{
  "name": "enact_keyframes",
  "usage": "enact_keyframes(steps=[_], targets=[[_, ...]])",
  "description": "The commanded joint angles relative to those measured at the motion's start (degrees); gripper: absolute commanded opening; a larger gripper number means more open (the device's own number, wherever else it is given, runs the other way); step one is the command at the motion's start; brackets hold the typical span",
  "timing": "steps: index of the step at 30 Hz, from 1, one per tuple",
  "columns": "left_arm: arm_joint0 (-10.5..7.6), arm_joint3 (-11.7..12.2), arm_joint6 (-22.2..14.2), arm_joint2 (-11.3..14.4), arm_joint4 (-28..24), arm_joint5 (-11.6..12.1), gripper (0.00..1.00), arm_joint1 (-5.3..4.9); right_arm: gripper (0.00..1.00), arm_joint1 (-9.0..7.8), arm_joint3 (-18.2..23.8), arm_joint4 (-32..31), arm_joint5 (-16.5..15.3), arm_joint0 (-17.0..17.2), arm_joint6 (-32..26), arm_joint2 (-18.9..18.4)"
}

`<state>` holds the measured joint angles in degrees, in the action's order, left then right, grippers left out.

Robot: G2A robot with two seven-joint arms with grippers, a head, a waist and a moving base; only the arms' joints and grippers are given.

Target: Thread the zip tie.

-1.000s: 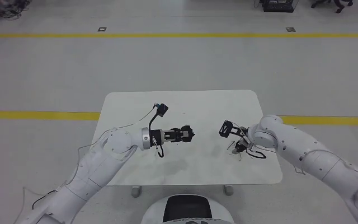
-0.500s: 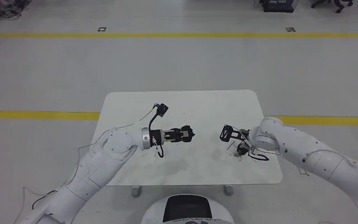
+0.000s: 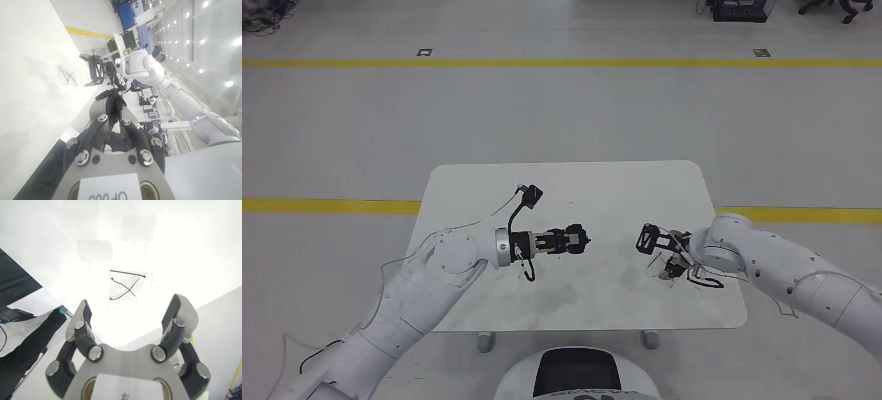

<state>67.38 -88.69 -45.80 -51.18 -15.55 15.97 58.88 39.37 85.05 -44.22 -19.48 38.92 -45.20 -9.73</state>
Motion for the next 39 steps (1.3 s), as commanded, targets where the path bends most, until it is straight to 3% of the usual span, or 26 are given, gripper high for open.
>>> enact_keyframes(steps=[1,2,3,4,5,15,20,22,28,39], targets=[[0.00,0.0,0.0,0.0,0.0,0.0,0.00,0.00,0.94,-0.33,0.2,0.2,0.0,0.2,0.3,0.0],[0.00,0.0,0.0,0.0,0.0,0.0,0.00,0.00,0.78,-0.46,0.2,0.2,0.0,0.3,0.4,0.0],[0.00,0.0,0.0,0.0,0.0,0.0,0.00,0.00,0.71,-0.56,0.3,0.3,0.0,0.4,0.6,0.0],[0.00,0.0,0.0,0.0,0.0,0.0,0.00,0.00,0.55,-0.69,0.3,0.4,0.0,0.6,0.8,0.0],[0.00,0.0,0.0,0.0,0.0,0.0,0.00,0.00,0.49,-0.78,0.4,0.4,0.0,0.6,1.0,0.0],[0.00,0.0,0.0,0.0,0.0,0.0,0.00,0.00,0.34,-0.78,0.4,0.0,0.0,1.3,0.9,0.0],[0.00,0.0,0.0,0.0,0.0,0.0,0.00,0.00,0.34,-0.08,-0.4,-0.5,0.0,1.8,0.8,0.0],[0.00,0.0,0.0,0.0,0.0,0.0,0.00,0.00,0.35,0.38,-1.3,-1.1,0.0,2.1,1.1,0.0],[0.00,0.0,0.0,0.0,0.0,0.0,0.00,0.00,0.26,2.28,-4.6,-1.9,0.0,2.7,1.3,0.0],[0.00,0.0,0.0,0.0,0.0,0.0,0.00,0.00,0.28,6.11,-8.9,-2.3,0.0,3.6,-1.5,0.0]])
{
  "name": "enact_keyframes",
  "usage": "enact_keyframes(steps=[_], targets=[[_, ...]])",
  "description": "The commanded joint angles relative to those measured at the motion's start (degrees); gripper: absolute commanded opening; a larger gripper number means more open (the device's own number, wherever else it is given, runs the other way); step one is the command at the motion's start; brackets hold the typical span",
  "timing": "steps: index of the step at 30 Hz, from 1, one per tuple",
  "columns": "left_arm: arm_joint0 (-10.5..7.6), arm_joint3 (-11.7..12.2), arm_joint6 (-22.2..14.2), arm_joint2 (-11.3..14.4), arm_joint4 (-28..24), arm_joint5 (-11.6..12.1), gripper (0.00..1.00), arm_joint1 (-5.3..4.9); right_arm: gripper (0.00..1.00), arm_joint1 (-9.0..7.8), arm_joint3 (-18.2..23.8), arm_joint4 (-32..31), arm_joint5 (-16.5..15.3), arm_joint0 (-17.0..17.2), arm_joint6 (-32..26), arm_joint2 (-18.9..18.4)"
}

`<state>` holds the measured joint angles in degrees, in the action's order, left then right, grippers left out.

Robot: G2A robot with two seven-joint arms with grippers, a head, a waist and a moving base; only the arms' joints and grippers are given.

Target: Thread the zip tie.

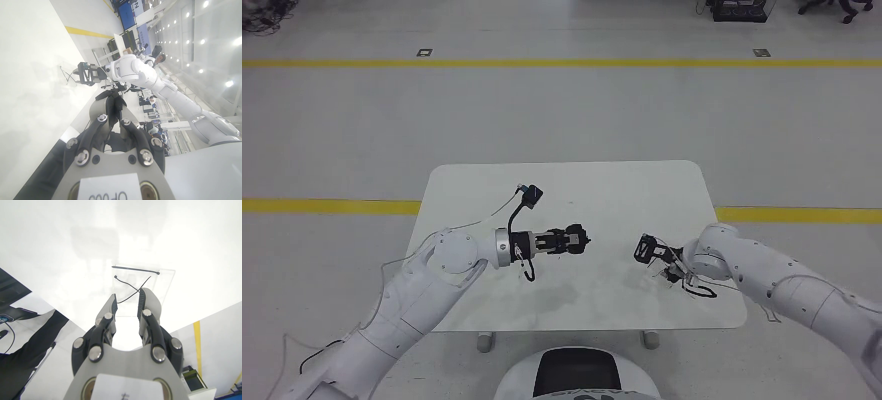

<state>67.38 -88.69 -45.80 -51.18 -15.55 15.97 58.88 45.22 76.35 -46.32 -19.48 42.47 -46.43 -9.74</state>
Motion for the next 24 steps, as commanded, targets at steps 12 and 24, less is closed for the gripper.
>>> enact_keyframes(steps=[12,24], targets=[[0.00,0.0,0.0,0.0,0.0,0.0,0.00,0.00,0.33,2.46,-1.1,0.3,0.0,0.7,-0.7,0.0],[0.00,0.0,0.0,0.0,0.0,0.0,0.00,0.00,0.31,3.20,1.7,0.3,0.0,1.5,-0.6,0.0]])
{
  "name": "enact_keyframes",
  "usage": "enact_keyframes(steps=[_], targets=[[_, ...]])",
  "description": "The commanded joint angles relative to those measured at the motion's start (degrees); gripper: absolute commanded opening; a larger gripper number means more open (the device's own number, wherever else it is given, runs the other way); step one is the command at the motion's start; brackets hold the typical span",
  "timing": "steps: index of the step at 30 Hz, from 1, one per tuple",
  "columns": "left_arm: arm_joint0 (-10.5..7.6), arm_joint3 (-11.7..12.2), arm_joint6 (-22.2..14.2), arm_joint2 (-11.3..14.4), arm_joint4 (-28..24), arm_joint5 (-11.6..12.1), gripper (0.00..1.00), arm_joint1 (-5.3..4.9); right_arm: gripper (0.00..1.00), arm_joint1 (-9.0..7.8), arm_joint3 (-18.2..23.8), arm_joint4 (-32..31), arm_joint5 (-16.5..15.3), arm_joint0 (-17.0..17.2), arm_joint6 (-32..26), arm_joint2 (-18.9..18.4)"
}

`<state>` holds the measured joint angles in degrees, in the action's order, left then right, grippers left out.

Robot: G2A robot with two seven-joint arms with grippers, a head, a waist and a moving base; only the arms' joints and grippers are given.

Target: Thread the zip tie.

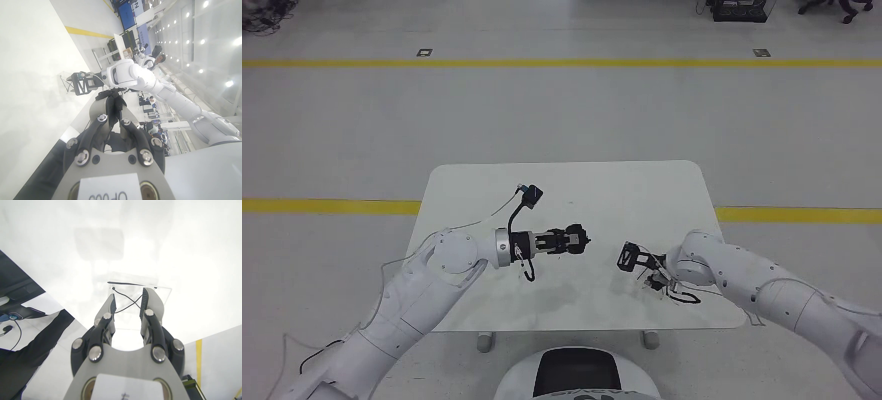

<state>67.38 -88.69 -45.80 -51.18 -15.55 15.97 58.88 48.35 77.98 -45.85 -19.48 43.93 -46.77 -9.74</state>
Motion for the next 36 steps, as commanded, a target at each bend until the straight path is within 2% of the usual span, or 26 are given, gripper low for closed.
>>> enact_keyframes(steps=[1,9,28,36], targets=[[0.00,0.0,0.0,0.0,0.0,0.0,0.00,0.00,0.32,0.14,0.0,-0.4,0.0,0.0,-0.7,0.0],[0.00,0.0,0.0,0.0,0.0,0.0,0.00,0.00,0.31,0.56,-2.8,-1.7,0.0,-0.1,-1.9,0.0],[0.00,0.0,0.0,0.0,0.0,0.0,0.00,0.00,0.33,2.52,-4.9,-1.9,0.0,0.5,-3.2,0.0],[0.00,0.0,0.0,0.0,0.0,0.0,0.00,0.00,0.26,3.28,-5.9,-2.1,0.0,0.7,-3.0,0.0]])
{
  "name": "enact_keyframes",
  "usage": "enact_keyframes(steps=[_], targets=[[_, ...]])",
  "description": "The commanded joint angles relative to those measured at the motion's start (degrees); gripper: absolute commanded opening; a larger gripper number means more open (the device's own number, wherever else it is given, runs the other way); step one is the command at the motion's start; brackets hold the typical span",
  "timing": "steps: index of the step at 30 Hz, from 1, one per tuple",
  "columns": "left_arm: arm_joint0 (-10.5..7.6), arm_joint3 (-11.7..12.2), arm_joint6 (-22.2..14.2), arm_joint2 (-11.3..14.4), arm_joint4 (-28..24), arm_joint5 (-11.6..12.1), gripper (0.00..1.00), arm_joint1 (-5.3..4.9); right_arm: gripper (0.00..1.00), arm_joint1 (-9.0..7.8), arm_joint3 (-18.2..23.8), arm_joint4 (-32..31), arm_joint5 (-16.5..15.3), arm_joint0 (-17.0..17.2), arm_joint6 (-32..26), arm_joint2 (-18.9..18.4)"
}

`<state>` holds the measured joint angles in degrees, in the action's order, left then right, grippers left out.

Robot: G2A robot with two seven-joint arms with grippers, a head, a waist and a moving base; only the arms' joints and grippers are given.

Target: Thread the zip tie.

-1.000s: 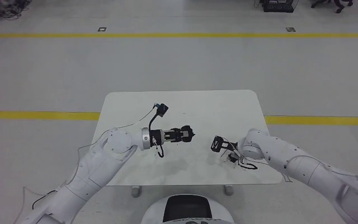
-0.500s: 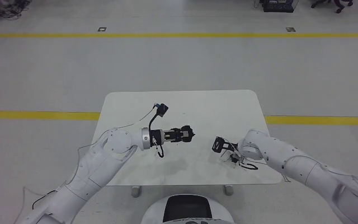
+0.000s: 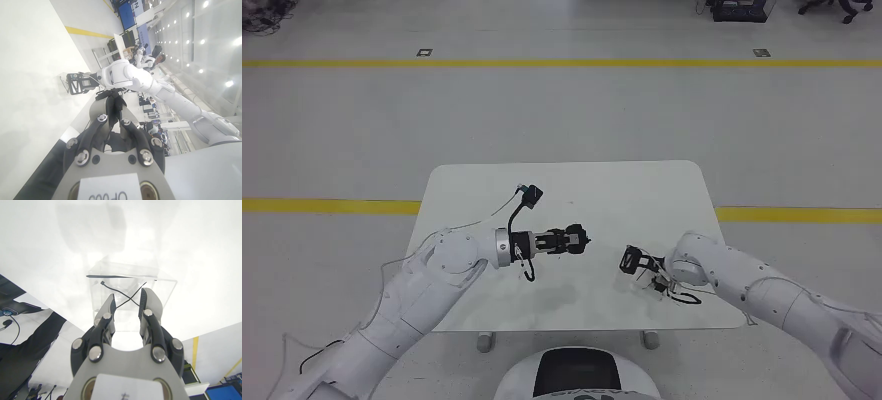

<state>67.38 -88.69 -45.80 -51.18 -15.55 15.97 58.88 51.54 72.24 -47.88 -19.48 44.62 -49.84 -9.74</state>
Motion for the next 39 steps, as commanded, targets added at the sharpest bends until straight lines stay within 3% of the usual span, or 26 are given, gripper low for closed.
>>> enact_keyframes(steps=[1,11,25,32,39], targets=[[0.00,0.0,0.0,0.0,0.0,0.0,0.00,0.00,0.25,0.18,-0.2,-0.1,0.0,0.1,0.1,0.0],[0.00,0.0,0.0,0.0,0.0,0.0,0.00,0.00,0.20,1.07,-1.7,-0.1,0.0,0.2,0.4,0.0],[0.00,0.0,0.0,0.0,0.0,0.0,0.00,0.00,0.00,1.87,-2.8,0.2,0.0,0.2,-0.3,0.0],[0.00,0.0,0.0,0.0,0.0,0.0,0.00,0.00,0.00,1.84,-2.5,0.2,0.0,-0.1,-0.5,0.0],[0.00,0.0,0.0,0.0,0.0,0.0,0.00,0.00,0.00,0.75,-0.7,0.0,0.0,-0.5,-0.1,0.0]])
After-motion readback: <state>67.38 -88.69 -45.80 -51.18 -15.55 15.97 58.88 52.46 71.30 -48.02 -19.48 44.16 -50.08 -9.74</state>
